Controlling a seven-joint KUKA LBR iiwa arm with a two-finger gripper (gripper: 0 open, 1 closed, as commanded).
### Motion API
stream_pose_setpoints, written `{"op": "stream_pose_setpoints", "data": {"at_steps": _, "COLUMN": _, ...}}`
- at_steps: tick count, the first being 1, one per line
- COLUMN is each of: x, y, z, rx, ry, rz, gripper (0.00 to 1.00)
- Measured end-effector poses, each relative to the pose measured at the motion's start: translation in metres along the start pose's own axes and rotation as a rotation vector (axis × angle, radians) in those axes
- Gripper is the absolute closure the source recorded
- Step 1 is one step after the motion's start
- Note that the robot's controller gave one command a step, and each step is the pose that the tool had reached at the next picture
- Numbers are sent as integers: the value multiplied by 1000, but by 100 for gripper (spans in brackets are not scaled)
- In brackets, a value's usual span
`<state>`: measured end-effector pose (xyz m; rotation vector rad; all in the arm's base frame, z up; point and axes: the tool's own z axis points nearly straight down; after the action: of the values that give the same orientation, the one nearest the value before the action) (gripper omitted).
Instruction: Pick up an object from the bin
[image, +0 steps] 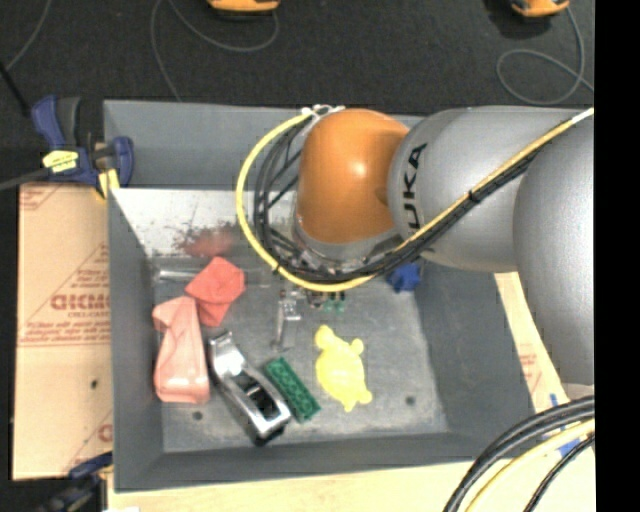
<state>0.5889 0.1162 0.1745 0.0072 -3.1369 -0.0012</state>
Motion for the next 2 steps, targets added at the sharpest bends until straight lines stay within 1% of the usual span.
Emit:
{"op": "stream_pose_setpoints", "data": {"at_steps": 1, "x": -2, "y": -1, "z": -5, "rx": -1, "ry": -8, "rz": 2, "gripper": 0}}
{"op": "stream_pose_setpoints", "data": {"at_steps": 2, "x": 38, "y": -9, "z": 36, "rx": -2, "ry": -10, "rz": 16, "gripper": 0}}
